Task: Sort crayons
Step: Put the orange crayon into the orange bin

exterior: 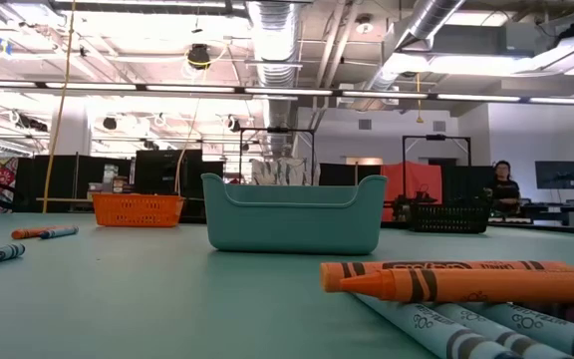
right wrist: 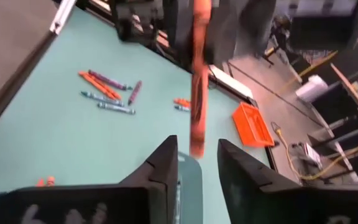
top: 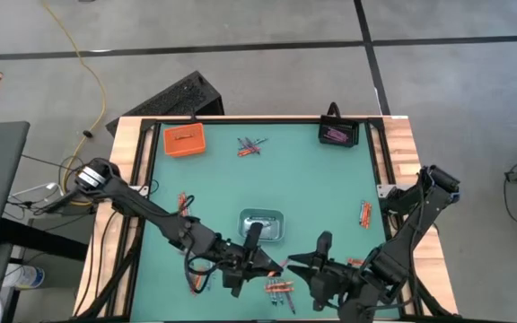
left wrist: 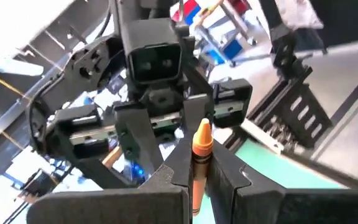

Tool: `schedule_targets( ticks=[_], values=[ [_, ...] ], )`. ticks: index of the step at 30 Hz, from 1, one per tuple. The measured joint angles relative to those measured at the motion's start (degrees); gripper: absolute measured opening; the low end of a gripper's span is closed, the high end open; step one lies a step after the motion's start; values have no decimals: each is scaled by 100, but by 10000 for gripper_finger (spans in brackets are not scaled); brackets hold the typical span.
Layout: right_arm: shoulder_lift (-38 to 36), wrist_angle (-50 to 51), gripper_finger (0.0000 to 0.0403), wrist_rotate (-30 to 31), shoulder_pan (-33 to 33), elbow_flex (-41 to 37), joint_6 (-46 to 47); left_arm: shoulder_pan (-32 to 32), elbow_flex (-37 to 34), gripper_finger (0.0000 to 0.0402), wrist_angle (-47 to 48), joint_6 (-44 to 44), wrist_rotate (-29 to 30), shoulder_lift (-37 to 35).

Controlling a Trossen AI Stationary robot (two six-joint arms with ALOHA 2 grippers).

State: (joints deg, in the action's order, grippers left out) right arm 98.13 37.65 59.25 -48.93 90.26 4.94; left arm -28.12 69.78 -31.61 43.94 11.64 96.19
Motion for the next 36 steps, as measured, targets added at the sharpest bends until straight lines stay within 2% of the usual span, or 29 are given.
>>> schedule_targets(
  ticks=[5,13,18,23,27,30,36],
  values=[
    [0,1108,134,241,0,0,1058,17,0,6,959,-2,590,-346],
    [57,3641,141,12,-4,-14,3956,353,0,6,3202,-474,2032,-1107],
    [45,3702,141,-238,-4,-544,4584,1011,0,6,4919,-1430,2325,-1741],
    [50,3441,141,-254,39,-1198,5007,2083,0,6,6298,-2349,2241,-2247],
    [50,3157,141,-249,39,-1619,5323,3310,0,6,7102,-2780,1704,-2403],
    [50,2845,141,-251,39,-1862,5376,4317,-2,6,7541,-2817,1306,-2379],
    [50,2365,141,-252,29,-2120,5372,6041,-71,7,7582,-2488,407,-1978]
  ],
)
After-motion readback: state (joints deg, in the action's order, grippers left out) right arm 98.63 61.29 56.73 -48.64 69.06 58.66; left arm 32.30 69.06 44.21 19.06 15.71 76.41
